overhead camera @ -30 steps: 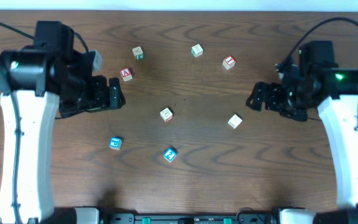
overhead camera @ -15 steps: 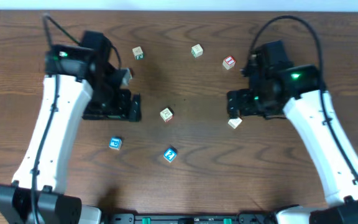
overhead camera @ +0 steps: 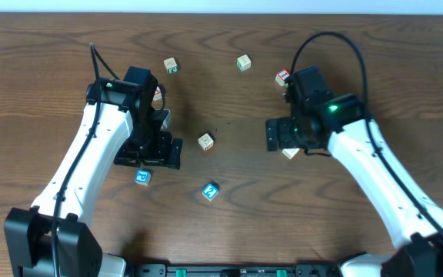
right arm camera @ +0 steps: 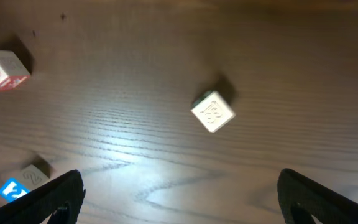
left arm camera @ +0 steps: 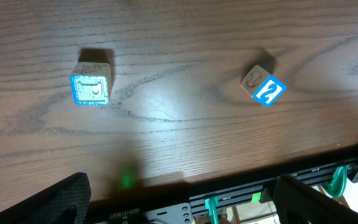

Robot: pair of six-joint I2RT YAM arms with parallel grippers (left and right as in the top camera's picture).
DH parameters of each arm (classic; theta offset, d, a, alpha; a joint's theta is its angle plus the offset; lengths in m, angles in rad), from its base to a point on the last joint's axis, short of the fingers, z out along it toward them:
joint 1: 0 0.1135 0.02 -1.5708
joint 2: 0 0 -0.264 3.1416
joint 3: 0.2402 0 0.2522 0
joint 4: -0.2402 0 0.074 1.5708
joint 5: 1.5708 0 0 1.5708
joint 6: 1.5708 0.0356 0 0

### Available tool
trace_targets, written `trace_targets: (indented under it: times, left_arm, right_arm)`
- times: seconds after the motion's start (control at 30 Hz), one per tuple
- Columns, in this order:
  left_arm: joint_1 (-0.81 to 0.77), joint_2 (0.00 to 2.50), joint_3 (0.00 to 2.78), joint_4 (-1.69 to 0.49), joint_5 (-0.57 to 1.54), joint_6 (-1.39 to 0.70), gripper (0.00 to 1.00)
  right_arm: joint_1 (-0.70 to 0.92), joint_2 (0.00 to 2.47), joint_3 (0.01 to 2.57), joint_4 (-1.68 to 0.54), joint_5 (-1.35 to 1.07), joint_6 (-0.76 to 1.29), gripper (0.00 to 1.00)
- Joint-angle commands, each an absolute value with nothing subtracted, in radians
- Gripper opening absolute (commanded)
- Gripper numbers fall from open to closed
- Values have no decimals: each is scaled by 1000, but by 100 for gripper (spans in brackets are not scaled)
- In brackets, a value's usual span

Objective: Spell out Ai2
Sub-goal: 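Raise both arms and move grippers over the block cluster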

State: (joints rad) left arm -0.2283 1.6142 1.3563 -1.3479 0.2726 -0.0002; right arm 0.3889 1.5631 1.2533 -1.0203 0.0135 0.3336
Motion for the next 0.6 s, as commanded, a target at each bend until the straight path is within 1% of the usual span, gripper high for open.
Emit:
trace_targets:
  times: [0.0,0.17,0.27,0.57]
  left_arm:
    - [-242,1608,1356,-1357,232,-7,95]
    - [-276,1608,1356,-1331,199,-12,95]
    - [-289,1608,1356,-1315,160,-53,95]
    - [-290,1608,1356,-1242,154,-88,95]
  right_arm:
    - [429,1617,1227,-1002,-30,387,99]
    - [485,1701,1228,-973,-30,436,99]
    - [505,1727,1229,-959,-30,465,99]
    - [506,1734,1233,-931,-55,558,99]
